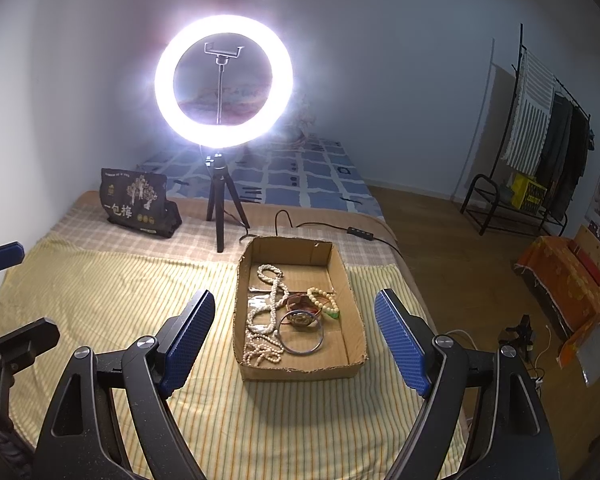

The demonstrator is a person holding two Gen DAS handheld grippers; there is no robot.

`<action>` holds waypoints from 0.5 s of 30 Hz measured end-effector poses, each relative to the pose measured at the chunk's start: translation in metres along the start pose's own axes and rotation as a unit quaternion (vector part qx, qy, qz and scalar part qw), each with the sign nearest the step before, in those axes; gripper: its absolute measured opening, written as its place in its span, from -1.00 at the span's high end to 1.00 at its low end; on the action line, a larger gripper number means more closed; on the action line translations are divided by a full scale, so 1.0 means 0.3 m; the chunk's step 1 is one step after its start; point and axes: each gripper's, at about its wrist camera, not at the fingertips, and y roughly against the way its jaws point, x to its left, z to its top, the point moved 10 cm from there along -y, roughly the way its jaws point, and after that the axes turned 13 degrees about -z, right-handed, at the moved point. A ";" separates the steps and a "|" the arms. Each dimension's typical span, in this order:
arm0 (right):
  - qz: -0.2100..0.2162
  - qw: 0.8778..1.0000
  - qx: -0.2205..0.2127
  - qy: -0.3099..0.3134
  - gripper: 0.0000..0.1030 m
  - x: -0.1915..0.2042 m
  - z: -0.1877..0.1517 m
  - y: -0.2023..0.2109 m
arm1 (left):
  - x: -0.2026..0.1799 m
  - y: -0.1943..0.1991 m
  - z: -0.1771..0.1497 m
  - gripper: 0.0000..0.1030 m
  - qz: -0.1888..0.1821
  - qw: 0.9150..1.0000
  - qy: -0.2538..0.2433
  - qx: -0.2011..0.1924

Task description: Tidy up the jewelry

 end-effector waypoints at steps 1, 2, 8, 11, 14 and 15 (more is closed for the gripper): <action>0.000 1.000 0.000 0.001 -0.59 0.000 -0.001 0.000 | -0.001 0.000 0.000 -1.00 0.000 1.000 0.000 0.000; 0.000 1.000 0.000 0.001 -0.59 0.001 0.000 0.000 | -0.003 0.000 -0.001 -1.00 -0.001 1.000 0.000 0.000; 0.000 1.000 0.001 0.003 -0.59 0.002 -0.002 0.000 | -0.011 0.000 -0.003 -1.00 -0.001 1.000 0.000 -0.001; 0.001 1.000 0.002 0.004 -0.59 0.003 -0.005 0.001 | -0.012 0.000 -0.004 -1.00 -0.002 1.000 0.001 0.000; 0.002 1.000 0.002 0.006 -0.59 0.003 -0.006 0.000 | -0.010 0.001 -0.003 -1.00 -0.001 1.000 0.000 0.000; 0.002 1.000 0.002 0.006 -0.59 0.003 -0.006 0.000 | -0.011 0.001 -0.004 -1.00 -0.002 1.000 0.000 0.000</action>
